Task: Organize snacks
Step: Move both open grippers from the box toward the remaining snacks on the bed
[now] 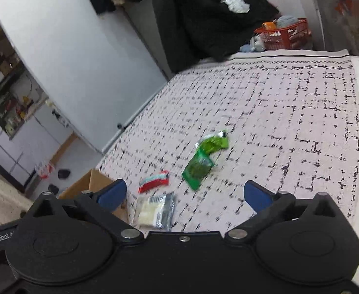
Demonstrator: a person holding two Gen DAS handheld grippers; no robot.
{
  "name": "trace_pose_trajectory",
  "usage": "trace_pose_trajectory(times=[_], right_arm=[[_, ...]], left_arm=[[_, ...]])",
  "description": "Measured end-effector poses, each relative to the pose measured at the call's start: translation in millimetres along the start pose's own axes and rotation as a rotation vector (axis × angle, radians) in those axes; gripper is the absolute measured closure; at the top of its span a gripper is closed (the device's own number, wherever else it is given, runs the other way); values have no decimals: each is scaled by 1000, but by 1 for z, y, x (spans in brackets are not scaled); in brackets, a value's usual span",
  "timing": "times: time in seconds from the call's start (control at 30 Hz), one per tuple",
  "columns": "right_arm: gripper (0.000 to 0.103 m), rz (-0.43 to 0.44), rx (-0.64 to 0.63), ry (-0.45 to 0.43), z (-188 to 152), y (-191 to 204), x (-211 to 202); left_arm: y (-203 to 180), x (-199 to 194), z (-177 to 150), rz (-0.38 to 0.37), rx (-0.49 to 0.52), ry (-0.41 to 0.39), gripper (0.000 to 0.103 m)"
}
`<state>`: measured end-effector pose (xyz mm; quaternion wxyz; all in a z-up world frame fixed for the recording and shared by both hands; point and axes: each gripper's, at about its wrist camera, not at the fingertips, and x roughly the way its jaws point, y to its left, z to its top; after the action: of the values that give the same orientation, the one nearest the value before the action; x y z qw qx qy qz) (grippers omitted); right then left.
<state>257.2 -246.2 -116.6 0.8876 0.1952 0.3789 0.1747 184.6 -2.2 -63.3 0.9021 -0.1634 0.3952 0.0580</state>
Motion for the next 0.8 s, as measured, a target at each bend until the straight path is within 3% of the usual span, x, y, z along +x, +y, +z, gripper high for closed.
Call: trace_pose_trajectory(times=[0.23, 0.6, 0.8], right_arm=[[0, -29, 119, 26, 6, -36, 19], [1, 52, 204, 64, 10, -59, 33], [8, 86, 232, 102, 11, -65, 47]], left_arm=[[-28, 14, 3, -1, 43, -15, 0], [-62, 49, -2, 41, 111, -4, 0], [-65, 78, -7, 99, 135, 17, 2]])
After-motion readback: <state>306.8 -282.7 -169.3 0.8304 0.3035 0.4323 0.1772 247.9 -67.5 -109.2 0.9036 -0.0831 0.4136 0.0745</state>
